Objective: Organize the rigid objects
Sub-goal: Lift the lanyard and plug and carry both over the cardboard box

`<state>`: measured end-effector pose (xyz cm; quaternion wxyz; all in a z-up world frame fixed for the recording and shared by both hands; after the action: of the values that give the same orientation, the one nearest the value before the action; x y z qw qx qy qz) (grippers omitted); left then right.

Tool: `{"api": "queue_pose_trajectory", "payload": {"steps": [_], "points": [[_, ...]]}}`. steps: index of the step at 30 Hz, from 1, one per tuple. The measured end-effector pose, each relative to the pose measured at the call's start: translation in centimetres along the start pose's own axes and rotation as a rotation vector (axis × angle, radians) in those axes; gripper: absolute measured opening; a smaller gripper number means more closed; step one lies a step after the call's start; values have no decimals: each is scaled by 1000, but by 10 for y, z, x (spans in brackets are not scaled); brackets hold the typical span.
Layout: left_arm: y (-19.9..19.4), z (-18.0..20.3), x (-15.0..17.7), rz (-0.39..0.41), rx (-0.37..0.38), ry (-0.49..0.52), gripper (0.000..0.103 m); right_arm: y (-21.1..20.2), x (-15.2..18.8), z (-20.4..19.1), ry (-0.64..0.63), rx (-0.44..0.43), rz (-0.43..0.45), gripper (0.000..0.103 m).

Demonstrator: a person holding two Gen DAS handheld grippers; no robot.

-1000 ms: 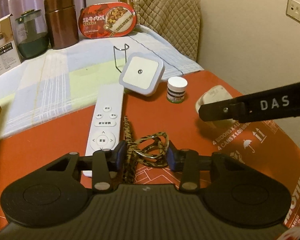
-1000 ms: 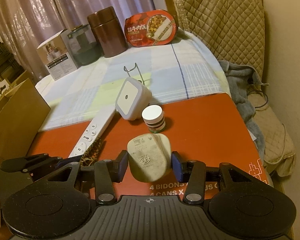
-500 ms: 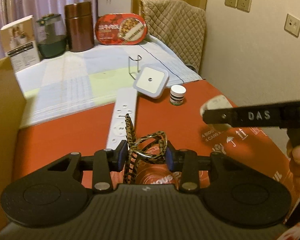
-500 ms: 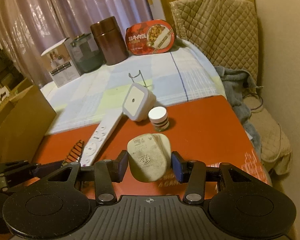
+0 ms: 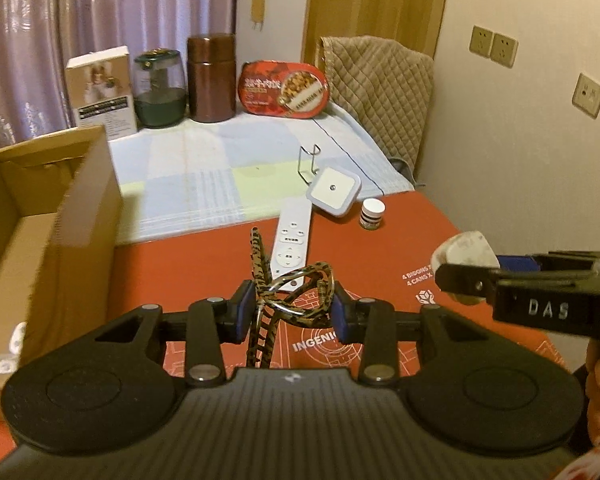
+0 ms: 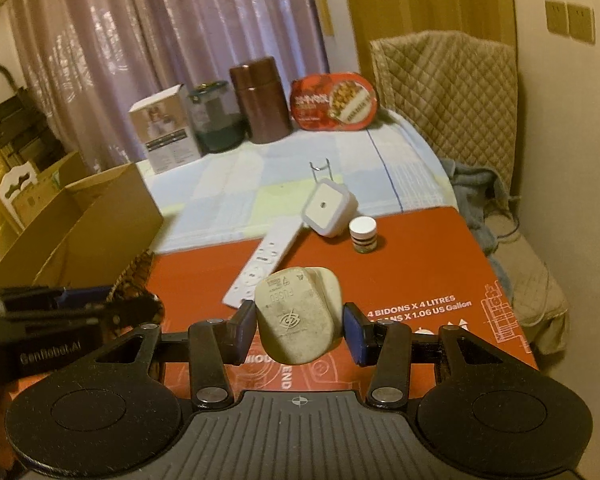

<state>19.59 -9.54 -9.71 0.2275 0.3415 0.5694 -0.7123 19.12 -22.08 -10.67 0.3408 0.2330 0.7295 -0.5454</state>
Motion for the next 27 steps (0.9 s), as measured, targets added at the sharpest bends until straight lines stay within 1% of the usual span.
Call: {"api": "queue_pose_trajectory", "payload": {"steps": [7,16,27], "points": [[-40,-16,-7,35,-15,-18,34,-23,-2,-33,-35,-27,24,43],[-76,-45,-10,62,-54,-49,34,-39,-12,-65,-65,-60,48,43],[-102,-81,-8,79,-89,-74,34,-33,-15,-106,-118,-111,24,43]]}}
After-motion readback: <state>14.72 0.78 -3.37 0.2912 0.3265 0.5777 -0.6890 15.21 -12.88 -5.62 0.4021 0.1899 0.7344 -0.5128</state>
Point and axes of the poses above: each gripper's, at about its wrist camera, not at the fingertips, and y roughly the way its jaws point, z to its right, x to its underside, the point moved 9 cm from there along y, roughly the way its jaws point, and after that the axes turned 3 degrees about -y, right-handed, at the moved point
